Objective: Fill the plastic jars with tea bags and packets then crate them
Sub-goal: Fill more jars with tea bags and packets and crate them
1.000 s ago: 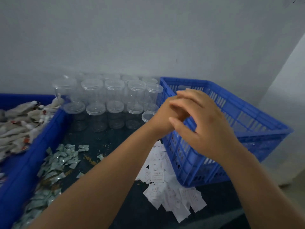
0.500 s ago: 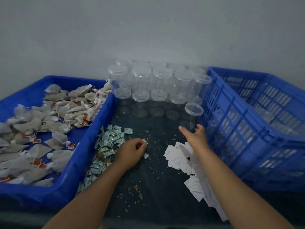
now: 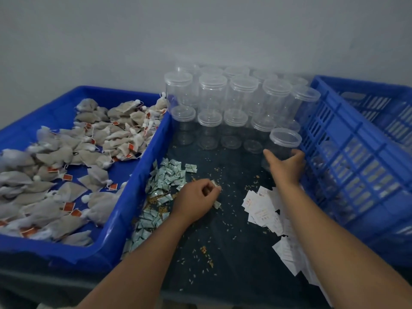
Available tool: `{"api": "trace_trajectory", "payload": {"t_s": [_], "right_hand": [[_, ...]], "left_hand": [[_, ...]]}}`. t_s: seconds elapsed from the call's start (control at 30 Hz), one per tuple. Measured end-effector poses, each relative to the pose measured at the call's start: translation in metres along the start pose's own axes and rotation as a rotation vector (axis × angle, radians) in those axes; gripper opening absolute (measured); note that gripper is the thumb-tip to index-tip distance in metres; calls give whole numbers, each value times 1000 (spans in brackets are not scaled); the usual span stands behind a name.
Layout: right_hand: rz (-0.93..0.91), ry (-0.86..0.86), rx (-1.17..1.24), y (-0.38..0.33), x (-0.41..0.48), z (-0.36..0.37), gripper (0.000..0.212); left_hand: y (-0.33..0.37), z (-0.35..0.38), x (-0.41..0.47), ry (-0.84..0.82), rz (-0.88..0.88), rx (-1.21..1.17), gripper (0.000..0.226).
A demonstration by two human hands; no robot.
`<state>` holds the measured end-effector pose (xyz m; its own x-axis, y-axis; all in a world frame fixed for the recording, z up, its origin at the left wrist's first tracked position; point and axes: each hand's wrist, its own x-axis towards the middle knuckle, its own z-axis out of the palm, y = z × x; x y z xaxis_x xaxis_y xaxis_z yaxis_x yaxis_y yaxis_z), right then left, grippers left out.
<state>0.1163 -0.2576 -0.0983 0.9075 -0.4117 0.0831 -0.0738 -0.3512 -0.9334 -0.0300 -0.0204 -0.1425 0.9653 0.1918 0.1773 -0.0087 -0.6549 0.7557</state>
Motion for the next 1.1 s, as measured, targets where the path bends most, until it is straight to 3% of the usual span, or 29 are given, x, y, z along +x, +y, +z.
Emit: {"api": "trace_trajectory", "payload": {"t_s": [0.1, 0.2, 0.3, 0.4, 0.5, 0.57, 0.67, 0.77, 0.9, 1.03, 1.1], "right_hand": [[-104, -144, 228, -5, -68, -15, 84], [-95, -275, 355, 6, -148, -30, 89], [-92, -471, 493, 26, -208, -36, 75], [-173, -519, 482, 33, -228, -41, 75], [-197, -513, 410, 32, -229, -41, 84], [-238, -539, 415, 30, -229, -41, 80], [-341, -573, 419, 31, -228, -43, 67], [-400, -596, 335, 32, -225, -43, 64], [-507, -524, 283, 31, -229, -42, 64], [-565, -351, 102, 32, -232, -42, 82], [-626, -278, 27, 35, -232, -38, 80]], "left_hand": [[-1, 0, 1, -16, -6, -33, 43], [1, -3, 2, -43, -26, -74, 42], [13, -11, 5, -87, -56, -171, 34], [39, -30, 7, 7, -33, -177, 33], [76, -59, -4, 31, 132, -209, 29], [98, -79, -19, -159, 336, -193, 26], [114, -91, -41, -407, 641, 165, 54], [118, -83, -55, -276, 771, 386, 42], [116, -70, -69, -31, 745, 434, 29], [122, -59, -75, 41, 369, 575, 66], [126, -58, -73, -6, 186, 639, 90]]}}
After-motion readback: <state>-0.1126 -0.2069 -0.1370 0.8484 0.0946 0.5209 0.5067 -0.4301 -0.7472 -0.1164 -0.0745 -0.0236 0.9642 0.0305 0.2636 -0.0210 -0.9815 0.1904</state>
